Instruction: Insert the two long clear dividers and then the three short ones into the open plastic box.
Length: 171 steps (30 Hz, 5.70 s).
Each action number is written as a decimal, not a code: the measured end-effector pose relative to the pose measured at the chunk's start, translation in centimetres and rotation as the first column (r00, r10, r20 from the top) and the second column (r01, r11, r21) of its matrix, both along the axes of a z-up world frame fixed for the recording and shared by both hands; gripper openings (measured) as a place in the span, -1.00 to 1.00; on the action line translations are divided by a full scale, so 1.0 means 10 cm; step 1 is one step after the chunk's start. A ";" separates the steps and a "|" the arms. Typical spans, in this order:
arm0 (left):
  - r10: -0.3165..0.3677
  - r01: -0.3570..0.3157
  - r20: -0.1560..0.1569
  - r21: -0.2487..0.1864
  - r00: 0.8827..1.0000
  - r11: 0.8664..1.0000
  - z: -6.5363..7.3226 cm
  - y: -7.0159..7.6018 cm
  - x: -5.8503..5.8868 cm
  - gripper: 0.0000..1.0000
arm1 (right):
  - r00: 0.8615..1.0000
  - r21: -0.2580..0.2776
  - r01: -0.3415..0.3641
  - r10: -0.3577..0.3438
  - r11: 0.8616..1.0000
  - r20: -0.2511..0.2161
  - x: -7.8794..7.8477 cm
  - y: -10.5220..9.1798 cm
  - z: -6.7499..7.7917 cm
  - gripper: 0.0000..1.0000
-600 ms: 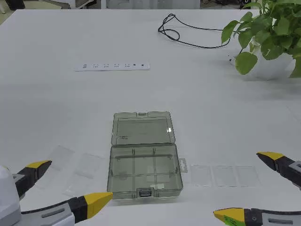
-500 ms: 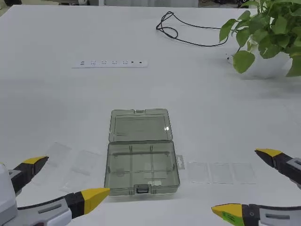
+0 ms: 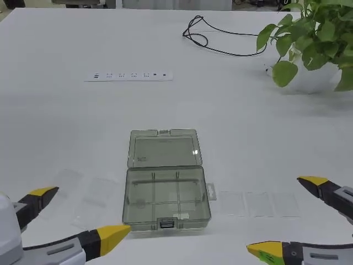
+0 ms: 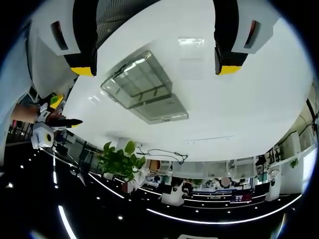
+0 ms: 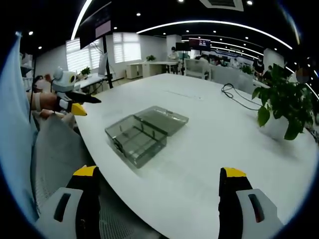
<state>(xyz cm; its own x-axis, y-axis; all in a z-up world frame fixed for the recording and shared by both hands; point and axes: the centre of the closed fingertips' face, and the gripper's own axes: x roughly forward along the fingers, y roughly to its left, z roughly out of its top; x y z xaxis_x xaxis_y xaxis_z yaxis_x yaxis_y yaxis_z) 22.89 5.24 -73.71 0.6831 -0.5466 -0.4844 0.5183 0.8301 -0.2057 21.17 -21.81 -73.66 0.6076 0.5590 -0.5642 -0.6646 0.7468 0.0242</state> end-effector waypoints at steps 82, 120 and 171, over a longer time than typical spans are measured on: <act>-0.026 0.035 -0.110 0.086 0.994 0.996 -0.16 0.27 -0.07 0.91 | 1.000 -0.055 0.025 -0.025 0.998 0.007 -0.02 0.00 0.13 1.00; 0.018 0.136 -0.421 0.331 0.907 0.934 -1.01 0.39 0.17 0.16 | 0.996 -0.007 0.084 -0.085 0.996 -0.018 -0.09 -0.03 0.07 1.00; 0.092 0.144 -0.498 0.415 0.862 0.898 -1.08 0.55 0.10 -0.40 | 0.998 0.038 0.054 -0.053 0.998 -0.026 -0.15 0.17 0.02 1.00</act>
